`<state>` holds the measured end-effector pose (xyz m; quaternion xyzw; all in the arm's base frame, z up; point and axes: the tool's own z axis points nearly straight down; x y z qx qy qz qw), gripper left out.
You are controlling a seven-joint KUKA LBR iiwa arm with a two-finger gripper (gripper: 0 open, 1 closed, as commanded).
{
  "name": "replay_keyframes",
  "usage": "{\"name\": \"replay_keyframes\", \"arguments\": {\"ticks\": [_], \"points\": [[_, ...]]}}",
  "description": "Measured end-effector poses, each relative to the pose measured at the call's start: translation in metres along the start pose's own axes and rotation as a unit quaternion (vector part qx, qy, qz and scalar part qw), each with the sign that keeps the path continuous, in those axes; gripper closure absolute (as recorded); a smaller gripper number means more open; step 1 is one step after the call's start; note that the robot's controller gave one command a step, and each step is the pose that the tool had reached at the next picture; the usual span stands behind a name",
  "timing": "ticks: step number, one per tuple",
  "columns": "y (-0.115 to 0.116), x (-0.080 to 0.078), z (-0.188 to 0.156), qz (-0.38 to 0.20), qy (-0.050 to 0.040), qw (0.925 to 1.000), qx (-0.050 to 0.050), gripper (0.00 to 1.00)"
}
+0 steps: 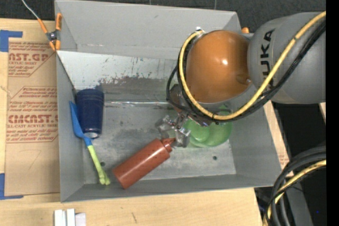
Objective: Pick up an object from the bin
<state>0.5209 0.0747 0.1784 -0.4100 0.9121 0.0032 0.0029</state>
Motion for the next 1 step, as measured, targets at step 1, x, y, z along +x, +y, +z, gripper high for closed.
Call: {"name": "replay_keyframes", "arguments": {"ticks": [1], "points": [[0.0268, 0.0004, -0.0807, -0.022, -0.0005, 0.9998, 0.0, 1.0]]}}
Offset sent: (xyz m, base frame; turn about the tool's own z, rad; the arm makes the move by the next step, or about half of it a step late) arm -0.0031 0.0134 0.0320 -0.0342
